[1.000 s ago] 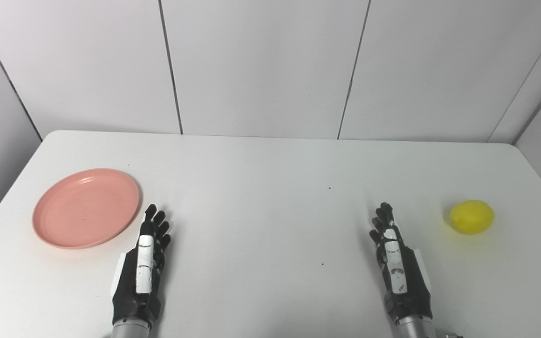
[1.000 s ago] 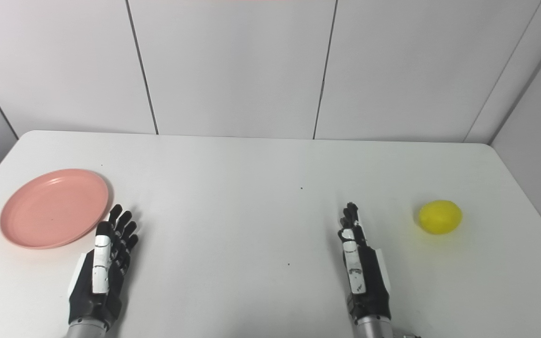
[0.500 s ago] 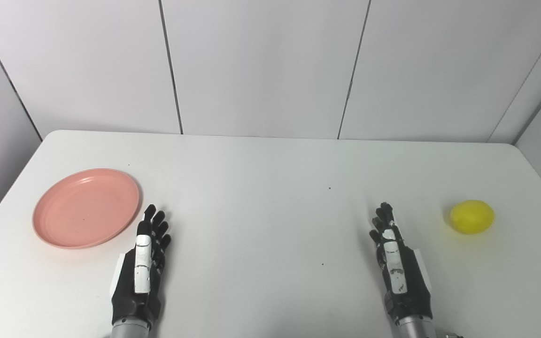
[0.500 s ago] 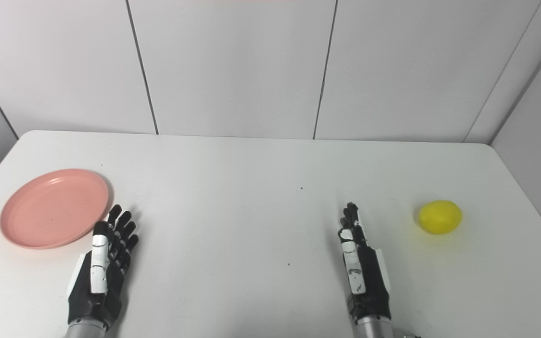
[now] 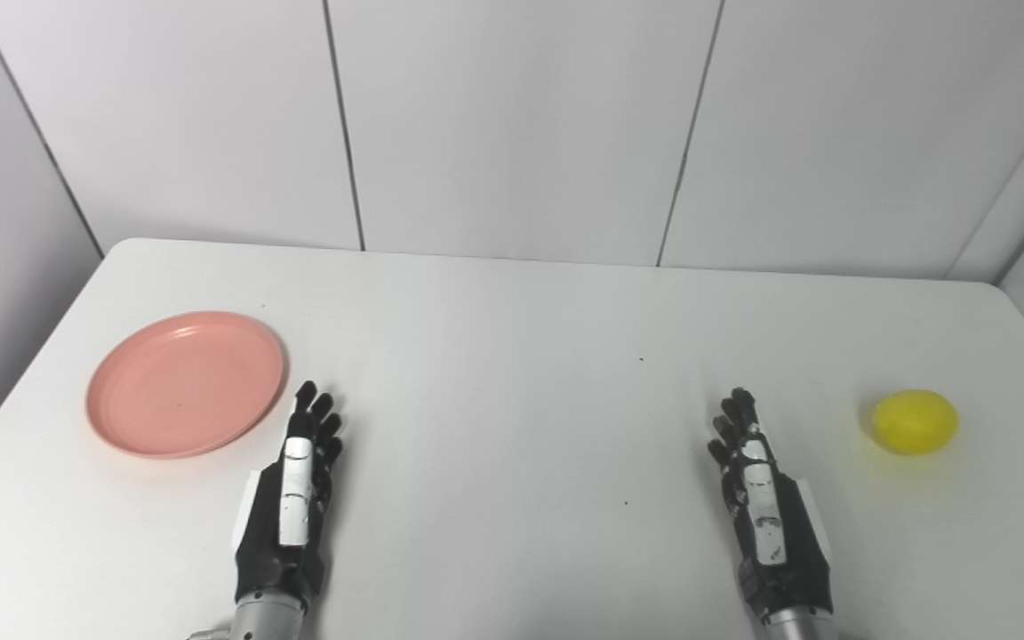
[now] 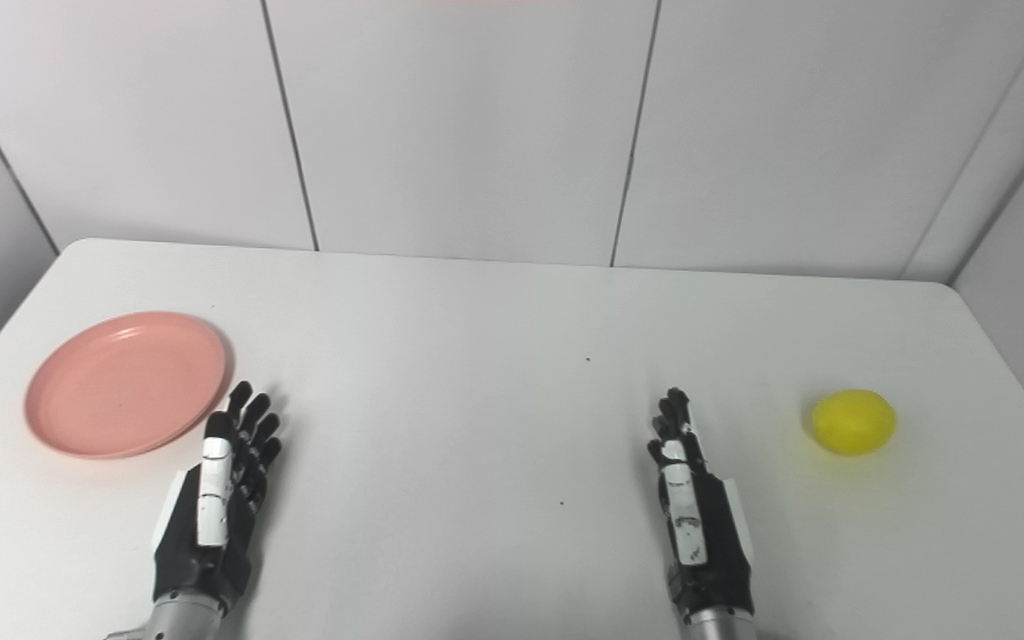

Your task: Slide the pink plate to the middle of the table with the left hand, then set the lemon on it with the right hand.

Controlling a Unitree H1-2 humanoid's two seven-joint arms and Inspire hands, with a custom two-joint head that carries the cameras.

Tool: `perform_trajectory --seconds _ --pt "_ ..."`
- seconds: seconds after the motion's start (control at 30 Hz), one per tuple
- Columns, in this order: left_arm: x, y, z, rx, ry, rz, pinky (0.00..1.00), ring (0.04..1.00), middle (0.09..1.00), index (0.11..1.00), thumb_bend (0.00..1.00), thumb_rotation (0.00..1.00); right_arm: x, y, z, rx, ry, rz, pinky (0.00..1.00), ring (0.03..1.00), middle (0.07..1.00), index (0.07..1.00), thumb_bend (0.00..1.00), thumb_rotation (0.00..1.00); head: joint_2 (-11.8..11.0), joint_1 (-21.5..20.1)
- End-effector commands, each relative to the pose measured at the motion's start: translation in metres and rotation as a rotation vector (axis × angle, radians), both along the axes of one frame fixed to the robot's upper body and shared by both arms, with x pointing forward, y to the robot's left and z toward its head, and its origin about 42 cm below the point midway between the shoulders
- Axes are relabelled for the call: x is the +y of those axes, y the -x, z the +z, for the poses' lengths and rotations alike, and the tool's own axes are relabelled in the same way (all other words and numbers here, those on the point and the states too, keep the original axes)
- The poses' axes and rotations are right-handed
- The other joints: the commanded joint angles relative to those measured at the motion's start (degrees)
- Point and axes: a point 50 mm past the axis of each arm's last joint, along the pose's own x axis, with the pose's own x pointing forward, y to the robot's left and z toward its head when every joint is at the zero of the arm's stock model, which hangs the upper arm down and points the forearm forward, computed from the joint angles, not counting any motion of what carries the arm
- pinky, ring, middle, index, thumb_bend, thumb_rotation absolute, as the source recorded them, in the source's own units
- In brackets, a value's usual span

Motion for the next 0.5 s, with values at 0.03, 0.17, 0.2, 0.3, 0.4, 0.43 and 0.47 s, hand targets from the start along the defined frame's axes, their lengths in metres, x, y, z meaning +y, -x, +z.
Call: perform_trajectory --seconds 0.03,0.17,0.2,0.3,0.4,0.43,0.47 --pt "-0.012 0.016 -0.014 0.028 0.019 0.014 1.0 0.982 0.986 1.0 0.69 1.0 -0.021 0.013 -0.031 0.073 0.016 -0.009 1.0 1.0 1.0 1.0 0.81 0.97 -1.45 3.13" --pt "-0.021 0.015 -0.019 0.023 0.012 0.018 1.0 0.977 0.983 1.0 0.68 1.0 -0.03 0.013 -0.036 0.068 0.012 -0.001 1.0 1.0 1.0 1.0 0.77 0.97 -2.89 6.19" --pt "-0.023 0.015 -0.021 0.025 0.012 0.02 1.0 0.977 0.983 1.0 0.68 1.0 -0.033 0.013 -0.038 0.068 0.01 0.0 1.0 1.0 1.0 1.0 0.77 0.97 -3.46 7.31" --pt "-0.028 0.015 -0.024 0.031 0.015 0.023 1.0 0.976 0.982 1.0 0.67 1.0 -0.037 0.012 -0.04 0.066 0.011 0.0 1.0 1.0 1.0 1.0 0.76 0.98 -4.03 8.52" --pt "-0.032 0.014 -0.026 0.041 0.024 0.019 1.0 0.984 0.985 1.0 0.66 1.0 -0.041 0.011 -0.042 0.069 0.008 -0.004 1.0 1.0 1.0 1.0 0.75 0.98 -4.87 9.69" --pt "-0.034 0.013 -0.027 0.042 0.028 0.022 1.0 0.985 0.985 1.0 0.66 1.0 -0.042 0.01 -0.042 0.069 0.008 -0.003 1.0 1.0 1.0 1.0 0.74 0.99 -4.95 9.75" --pt "-0.035 0.013 -0.028 0.042 0.032 0.025 1.0 0.985 0.985 1.0 0.65 1.0 -0.043 0.01 -0.042 0.069 0.008 -0.002 1.0 1.0 1.0 1.0 0.74 0.99 -5.14 9.92"
